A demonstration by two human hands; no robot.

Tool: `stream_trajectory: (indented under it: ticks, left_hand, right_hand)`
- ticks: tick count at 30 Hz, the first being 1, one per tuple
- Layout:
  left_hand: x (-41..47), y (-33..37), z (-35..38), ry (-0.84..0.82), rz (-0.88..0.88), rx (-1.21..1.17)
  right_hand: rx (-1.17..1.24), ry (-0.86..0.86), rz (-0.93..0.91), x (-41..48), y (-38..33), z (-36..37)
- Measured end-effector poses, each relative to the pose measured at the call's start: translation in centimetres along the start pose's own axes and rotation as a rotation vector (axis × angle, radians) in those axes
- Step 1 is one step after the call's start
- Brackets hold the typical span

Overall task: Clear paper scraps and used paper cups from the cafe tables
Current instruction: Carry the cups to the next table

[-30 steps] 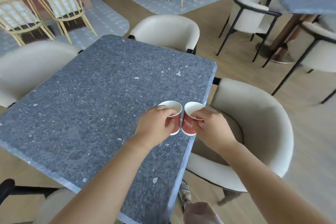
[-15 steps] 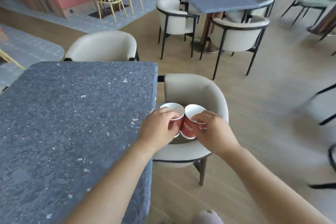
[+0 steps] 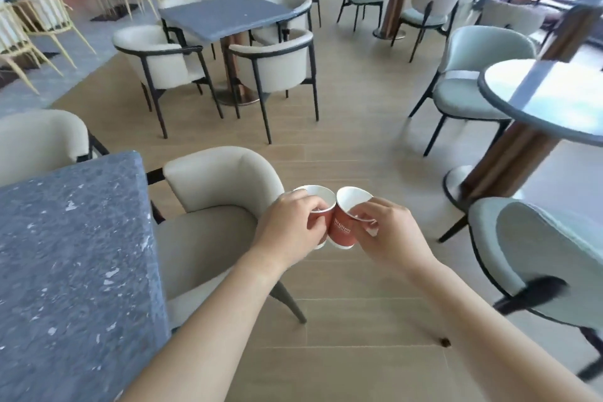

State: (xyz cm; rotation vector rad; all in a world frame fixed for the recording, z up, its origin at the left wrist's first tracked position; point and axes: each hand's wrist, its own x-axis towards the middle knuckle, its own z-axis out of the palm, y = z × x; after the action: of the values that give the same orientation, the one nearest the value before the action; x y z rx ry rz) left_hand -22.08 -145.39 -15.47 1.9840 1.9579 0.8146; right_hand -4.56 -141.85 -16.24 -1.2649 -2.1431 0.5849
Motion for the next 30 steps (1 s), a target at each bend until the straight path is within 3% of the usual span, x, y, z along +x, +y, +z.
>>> stream_trajectory:
  ticks: [19,30]
  left_hand:
    - [-2.1,34.2,20.9,-0.326,0.579,-0.211]
    - [-5.1,48.1,28.4,-0.527,0.905,-0.281]
  right_hand:
    - [-0.12,0.466,0.453,-25.8,18.8,-25.6]
    - [-0.226,0.721,0.65,-37.0,23.0,-32.9]
